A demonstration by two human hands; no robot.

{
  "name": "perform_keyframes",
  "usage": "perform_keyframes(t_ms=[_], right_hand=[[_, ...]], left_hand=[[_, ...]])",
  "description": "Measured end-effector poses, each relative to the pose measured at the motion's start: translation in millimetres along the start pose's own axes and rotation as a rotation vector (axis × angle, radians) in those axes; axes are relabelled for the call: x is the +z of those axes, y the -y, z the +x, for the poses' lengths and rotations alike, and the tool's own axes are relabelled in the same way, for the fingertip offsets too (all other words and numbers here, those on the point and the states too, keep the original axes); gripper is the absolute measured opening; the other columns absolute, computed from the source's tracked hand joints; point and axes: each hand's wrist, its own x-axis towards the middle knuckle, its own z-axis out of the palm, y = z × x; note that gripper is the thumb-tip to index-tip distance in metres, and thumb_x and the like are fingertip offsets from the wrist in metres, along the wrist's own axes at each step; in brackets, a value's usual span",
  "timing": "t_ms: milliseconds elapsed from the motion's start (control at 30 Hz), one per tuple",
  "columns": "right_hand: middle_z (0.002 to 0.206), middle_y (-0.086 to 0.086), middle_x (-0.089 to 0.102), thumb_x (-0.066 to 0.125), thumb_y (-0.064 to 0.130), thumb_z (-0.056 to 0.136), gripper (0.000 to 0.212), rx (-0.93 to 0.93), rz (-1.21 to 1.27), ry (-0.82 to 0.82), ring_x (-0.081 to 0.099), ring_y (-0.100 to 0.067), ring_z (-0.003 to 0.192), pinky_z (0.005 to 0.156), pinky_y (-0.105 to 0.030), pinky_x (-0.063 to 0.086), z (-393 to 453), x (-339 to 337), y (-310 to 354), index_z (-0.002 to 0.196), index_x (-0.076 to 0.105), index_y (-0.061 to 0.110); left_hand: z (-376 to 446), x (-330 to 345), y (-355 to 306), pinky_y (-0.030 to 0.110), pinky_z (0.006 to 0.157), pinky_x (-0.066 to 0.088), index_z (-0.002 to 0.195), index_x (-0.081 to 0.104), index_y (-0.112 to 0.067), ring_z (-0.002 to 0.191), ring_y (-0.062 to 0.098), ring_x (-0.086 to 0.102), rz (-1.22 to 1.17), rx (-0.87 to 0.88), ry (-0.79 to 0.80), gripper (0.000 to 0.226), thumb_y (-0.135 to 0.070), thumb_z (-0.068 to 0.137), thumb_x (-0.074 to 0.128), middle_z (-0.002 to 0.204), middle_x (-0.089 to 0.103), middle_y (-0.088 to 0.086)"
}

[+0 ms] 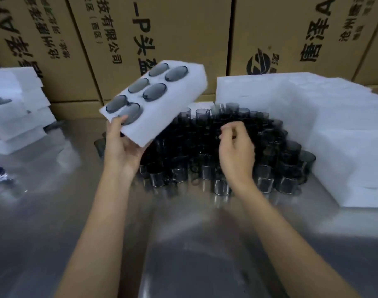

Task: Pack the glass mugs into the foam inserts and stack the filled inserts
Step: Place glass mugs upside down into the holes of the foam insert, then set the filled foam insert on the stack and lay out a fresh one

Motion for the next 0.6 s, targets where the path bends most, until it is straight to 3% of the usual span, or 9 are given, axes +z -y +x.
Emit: perform_keyframes(t_ms=[133,233,367,467,500,600], right_hand=[[0.081,0.011,0.060,0.043,0.031,0.103,0.014,-0.163,-0.136,0.102,0.056,-0.007,0.071,0.061,-0.029,0.037,-9.9,48.9,-7.2,0.097,0.056,0.028],[0.076,0.011,0.057,0.044,0.028,0.102,0.013,-0.211,-0.158,0.121,0.055,-0.007,0.067,0.059,-0.028,0.038,1.6,71.0,-10.4,0.097,0.056,0.026],[0.077,0.011,0.060,0.048,0.025,0.100,0.012,-0.186,-0.104,0.110,0.057,-0.007,0.068,0.060,-0.025,0.042,36.0,93.4,-7.8,0.096,0.059,0.025],[0.073,0.012,0.060,0.049,0.025,0.099,0.012,-0.176,-0.080,0.117,0.057,-0.006,0.067,0.061,-0.028,0.045,55.4,105.5,-11.9,0.094,0.059,0.026],[0.072,0.013,0.059,0.050,0.025,0.099,0.011,-0.168,-0.073,0.115,0.058,-0.006,0.068,0.062,-0.029,0.046,60.1,107.9,-15.2,0.093,0.060,0.027],[0.072,0.016,0.060,0.051,0.026,0.098,0.011,-0.116,-0.028,0.097,0.057,-0.005,0.068,0.065,-0.032,0.049,73.1,112.8,-24.5,0.092,0.061,0.028]], left_hand=[[73.5,3.2,-35.1,0.046,0.088,0.058,0.143,0.045,-0.020,0.112,0.028,0.068,-0.025,0.151,-0.180,0.054,-0.020,0.092,0.063,0.127,0.067,0.010],[130.8,-6.5,-59.2,0.037,0.075,0.062,0.139,0.042,-0.019,0.107,0.025,0.068,-0.022,0.196,-0.306,0.054,-0.025,0.092,0.068,0.127,0.066,0.010],[195.2,-38.7,-73.9,0.036,0.083,0.060,0.156,0.005,-0.027,0.112,0.022,0.061,0.090,0.271,-0.535,0.092,-0.024,0.090,0.070,0.141,0.046,0.003],[244.6,-79.1,-66.5,0.008,0.079,0.051,0.155,0.020,-0.008,0.134,0.028,0.049,0.075,0.182,-0.489,0.065,-0.016,0.101,0.055,0.153,0.041,0.015],[256.8,-89.3,-63.0,0.007,0.080,0.049,0.153,0.025,-0.005,0.137,0.027,0.046,0.105,0.139,-0.512,0.058,-0.017,0.103,0.051,0.154,0.040,0.015],[279.3,-113.9,-57.9,0.028,0.098,0.047,0.144,0.041,-0.011,0.139,0.022,0.046,0.349,0.021,-0.488,0.046,-0.033,0.104,0.045,0.154,0.043,0.008]])
